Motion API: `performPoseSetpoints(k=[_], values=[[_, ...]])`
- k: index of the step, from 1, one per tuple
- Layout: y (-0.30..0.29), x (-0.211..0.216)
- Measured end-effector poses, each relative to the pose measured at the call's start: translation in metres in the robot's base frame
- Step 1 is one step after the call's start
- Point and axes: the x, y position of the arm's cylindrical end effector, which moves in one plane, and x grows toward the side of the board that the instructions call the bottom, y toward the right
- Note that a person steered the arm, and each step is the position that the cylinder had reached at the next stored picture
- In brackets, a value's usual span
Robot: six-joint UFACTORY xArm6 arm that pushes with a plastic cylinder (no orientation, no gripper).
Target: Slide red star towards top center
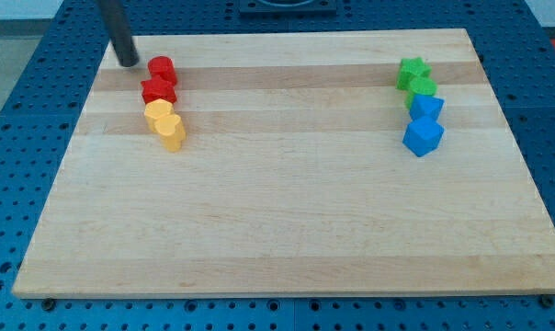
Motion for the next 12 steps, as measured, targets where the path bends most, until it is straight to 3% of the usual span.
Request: performPoseSetpoints(k=[1, 3, 5, 6, 7, 8, 10, 11, 12], values=[[0.021, 0.043], [0.122, 0.059], [0.024, 0.067], [0.064, 0.092], [0.144, 0.090], [0.223, 0.060], [0.199, 0.123], [0.243, 0.118], [0.281, 0.071]])
